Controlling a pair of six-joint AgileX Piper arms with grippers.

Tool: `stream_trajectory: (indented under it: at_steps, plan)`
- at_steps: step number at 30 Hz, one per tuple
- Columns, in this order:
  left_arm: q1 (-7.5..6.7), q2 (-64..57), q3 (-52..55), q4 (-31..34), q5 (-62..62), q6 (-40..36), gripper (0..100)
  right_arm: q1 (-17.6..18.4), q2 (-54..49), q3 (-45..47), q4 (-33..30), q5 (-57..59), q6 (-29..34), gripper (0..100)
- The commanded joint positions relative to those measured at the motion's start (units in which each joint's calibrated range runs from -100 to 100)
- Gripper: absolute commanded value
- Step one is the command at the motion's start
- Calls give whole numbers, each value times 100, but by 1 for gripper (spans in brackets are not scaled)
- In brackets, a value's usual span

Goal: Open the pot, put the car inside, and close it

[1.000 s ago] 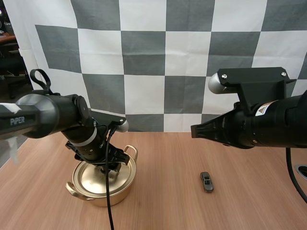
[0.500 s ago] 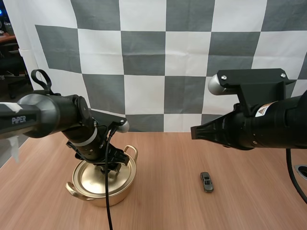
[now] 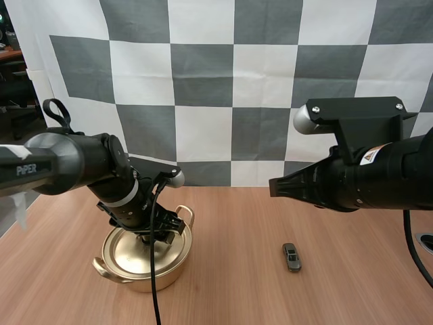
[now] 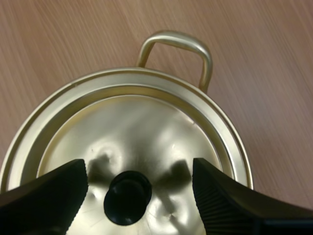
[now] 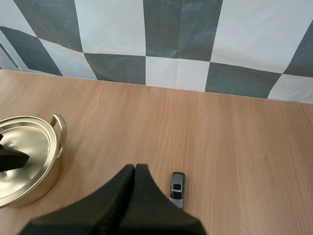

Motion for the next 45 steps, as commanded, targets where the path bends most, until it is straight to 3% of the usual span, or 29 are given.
stream_trajectory:
  at_steps: [1, 25, 26, 27, 29, 30, 33, 45]
  plan:
    - [1, 1, 1, -5, 9, -6, 100, -2, -1, 3, -3, 41, 4, 0]
    - [1, 566, 1, 54, 169, -6, 100, -2, -1, 3, -3, 207, 4, 0]
    - [1, 566, 1, 67, 189, -22, 92, -2, -1, 3, -3, 191, 4, 0]
    - [1, 566, 1, 117, 206, -89, 73, -2, -1, 3, -3, 191, 4, 0]
    - [1, 566, 1, 333, 219, -440, 18, -2, -1, 3, -3, 170, 4, 0]
    - [1, 566, 1, 483, 219, -631, 0, -2, -1, 3, -3, 170, 4, 0]
    - [1, 566, 1, 731, 126, -836, 0, -2, -1, 3, -3, 170, 4, 0]
    - [1, 511, -281, 739, 427, -836, 0, -2, -1, 3, -3, 170, 4, 0]
